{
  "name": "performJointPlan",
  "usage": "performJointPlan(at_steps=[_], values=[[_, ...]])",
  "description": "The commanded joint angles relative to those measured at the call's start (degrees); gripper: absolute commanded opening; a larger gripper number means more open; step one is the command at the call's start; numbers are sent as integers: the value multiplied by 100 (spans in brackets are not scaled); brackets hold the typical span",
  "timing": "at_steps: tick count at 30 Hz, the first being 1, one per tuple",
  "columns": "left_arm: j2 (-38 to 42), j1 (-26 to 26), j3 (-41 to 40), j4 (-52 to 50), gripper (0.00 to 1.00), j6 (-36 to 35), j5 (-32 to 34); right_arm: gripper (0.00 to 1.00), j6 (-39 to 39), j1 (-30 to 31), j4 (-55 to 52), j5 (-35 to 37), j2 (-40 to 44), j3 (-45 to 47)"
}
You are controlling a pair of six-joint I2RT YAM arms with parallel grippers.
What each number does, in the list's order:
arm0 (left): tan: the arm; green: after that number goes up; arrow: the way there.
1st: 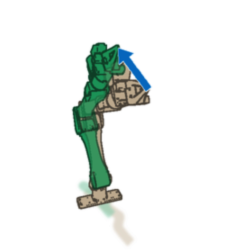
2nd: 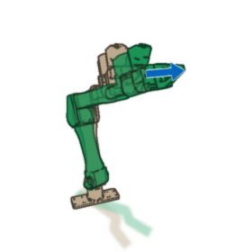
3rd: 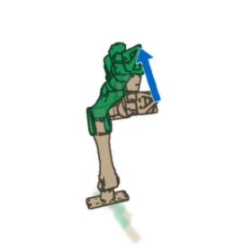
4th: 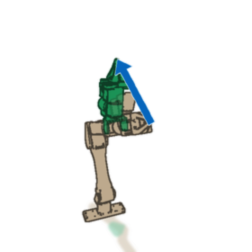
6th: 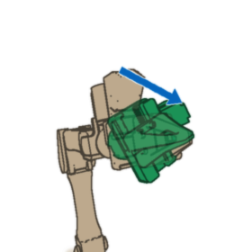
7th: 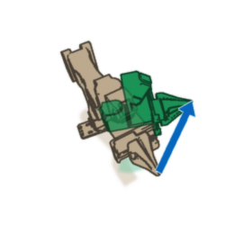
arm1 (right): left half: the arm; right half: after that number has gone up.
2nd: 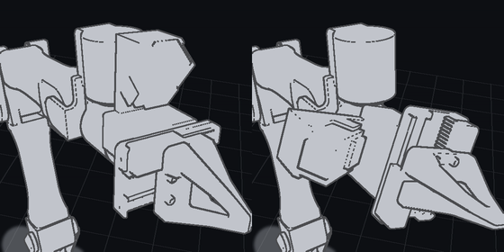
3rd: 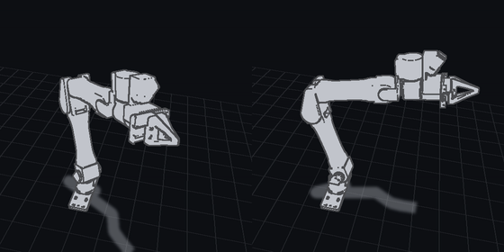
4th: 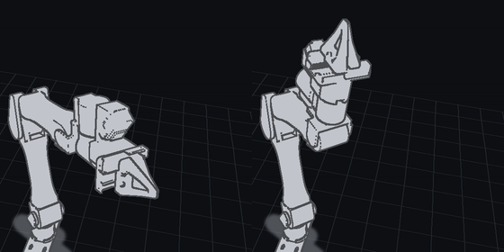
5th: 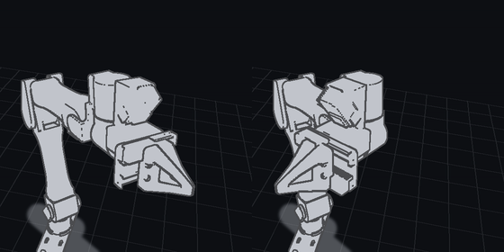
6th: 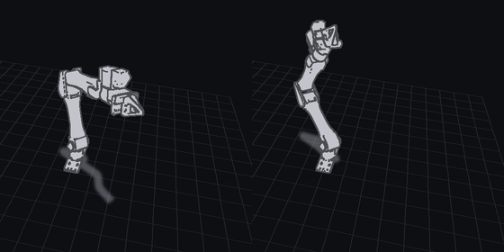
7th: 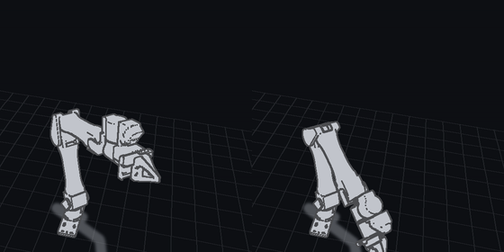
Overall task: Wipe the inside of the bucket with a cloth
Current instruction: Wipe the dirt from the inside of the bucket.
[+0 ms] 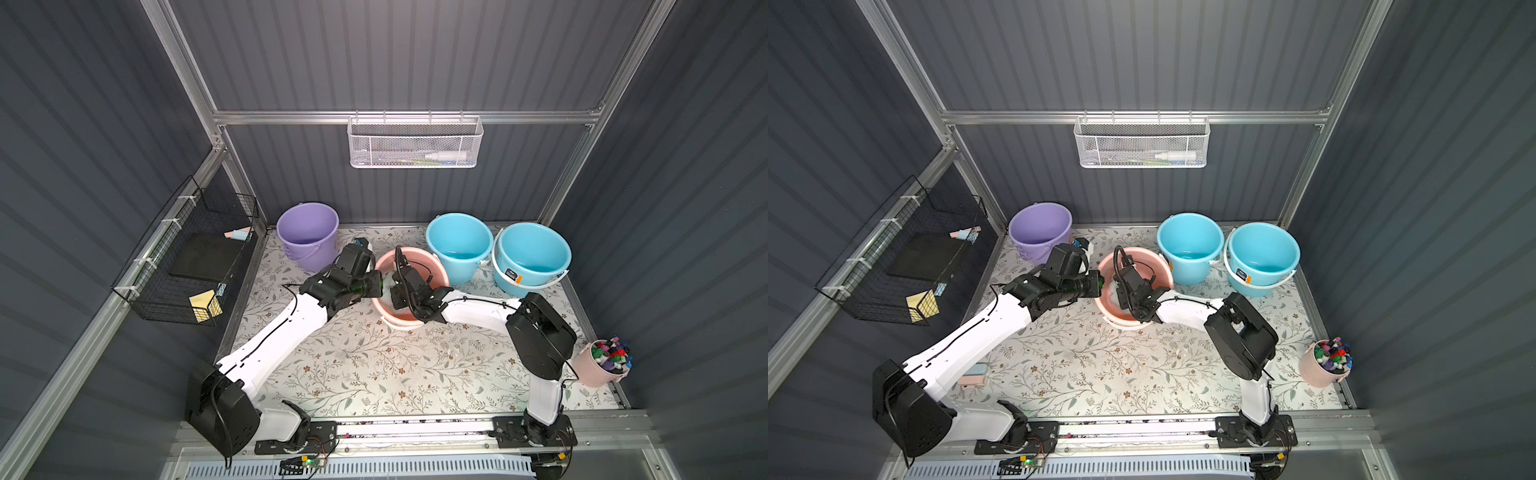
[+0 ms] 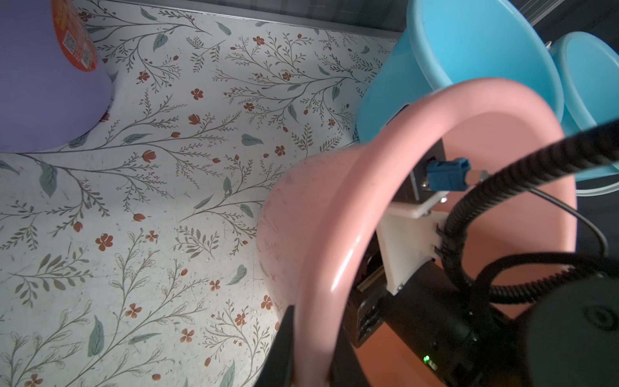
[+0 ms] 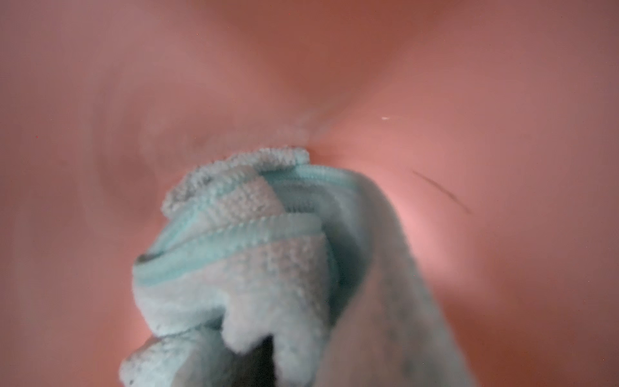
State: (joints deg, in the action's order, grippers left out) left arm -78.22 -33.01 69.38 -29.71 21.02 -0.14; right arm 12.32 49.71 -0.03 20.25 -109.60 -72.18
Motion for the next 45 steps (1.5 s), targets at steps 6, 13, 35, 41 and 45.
performJointPlan(at_steps=[6, 13, 35, 41, 45], values=[[9, -64, 9, -396, 0, 70, 291, 0, -2536, -75, -965, 1394, 163, -271], [-123, -57, -106, -268, 0, 21, 493, 0, -3154, -76, -3490, 1089, 59, -799], [-331, -60, -623, 447, 0, -155, 58, 0, -1340, -120, -3240, -3622, -146, -926], [-352, -62, -575, 342, 0, -234, 10, 0, -989, -116, -1276, -3017, -37, -439], [-323, -64, -574, 318, 0, -265, -80, 0, -1216, -111, -275, -2243, 72, -129]])
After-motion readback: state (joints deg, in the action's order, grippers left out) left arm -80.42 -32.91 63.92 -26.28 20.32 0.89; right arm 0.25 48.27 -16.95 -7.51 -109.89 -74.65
